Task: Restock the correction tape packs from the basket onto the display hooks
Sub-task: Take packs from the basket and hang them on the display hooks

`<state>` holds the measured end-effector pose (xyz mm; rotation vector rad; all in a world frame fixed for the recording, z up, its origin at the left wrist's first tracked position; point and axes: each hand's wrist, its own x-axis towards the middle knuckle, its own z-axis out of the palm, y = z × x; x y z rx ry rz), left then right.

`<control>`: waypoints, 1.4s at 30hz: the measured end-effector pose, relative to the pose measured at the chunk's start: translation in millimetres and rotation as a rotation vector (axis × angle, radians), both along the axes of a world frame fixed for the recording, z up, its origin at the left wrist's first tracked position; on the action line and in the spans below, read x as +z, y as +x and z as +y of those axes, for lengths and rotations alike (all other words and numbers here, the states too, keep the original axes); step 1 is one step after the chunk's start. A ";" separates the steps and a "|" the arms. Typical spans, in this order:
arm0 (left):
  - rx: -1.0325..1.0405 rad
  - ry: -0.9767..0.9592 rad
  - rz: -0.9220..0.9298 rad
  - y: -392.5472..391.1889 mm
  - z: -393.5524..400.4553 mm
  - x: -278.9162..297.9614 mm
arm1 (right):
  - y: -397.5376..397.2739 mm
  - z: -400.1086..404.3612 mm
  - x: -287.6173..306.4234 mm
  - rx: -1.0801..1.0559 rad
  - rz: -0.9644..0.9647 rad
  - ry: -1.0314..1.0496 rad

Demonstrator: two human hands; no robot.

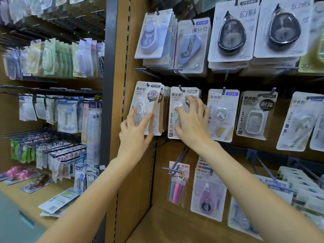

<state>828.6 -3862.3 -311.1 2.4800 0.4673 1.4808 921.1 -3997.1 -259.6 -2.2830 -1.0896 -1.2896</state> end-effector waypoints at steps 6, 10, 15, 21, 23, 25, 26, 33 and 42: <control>-0.194 -0.055 -0.175 -12.5 5.2 -6.2 | -12.6 14.1 -0.8 0.230 -0.141 0.167; -0.283 -0.128 -0.196 -19.8 6.7 -1.5 | -35.6 38.2 15.0 0.646 0.391 0.200; -0.295 -0.171 -0.118 -28.7 18.0 -3.1 | -38.8 58.3 18.9 0.661 0.610 0.369; -0.206 -0.164 -0.135 -63.6 27.5 -45.6 | -65.0 37.0 -13.9 0.617 0.291 0.479; -0.130 -0.222 -0.215 -89.2 27.2 -76.1 | -99.5 35.3 -48.7 0.756 0.268 0.428; -0.026 -0.308 -0.286 -121.7 28.6 -118.1 | -134.8 40.2 -99.7 0.879 0.311 0.297; 0.030 -0.361 -0.310 -139.4 32.0 -145.7 | -148.9 47.0 -130.8 0.917 0.350 0.211; 0.456 -0.903 0.053 -293.4 26.8 -408.2 | -197.6 109.6 -396.1 0.686 1.079 -0.685; 0.425 -0.886 0.931 -335.9 17.5 -571.2 | -213.7 134.0 -607.2 0.093 1.830 -0.928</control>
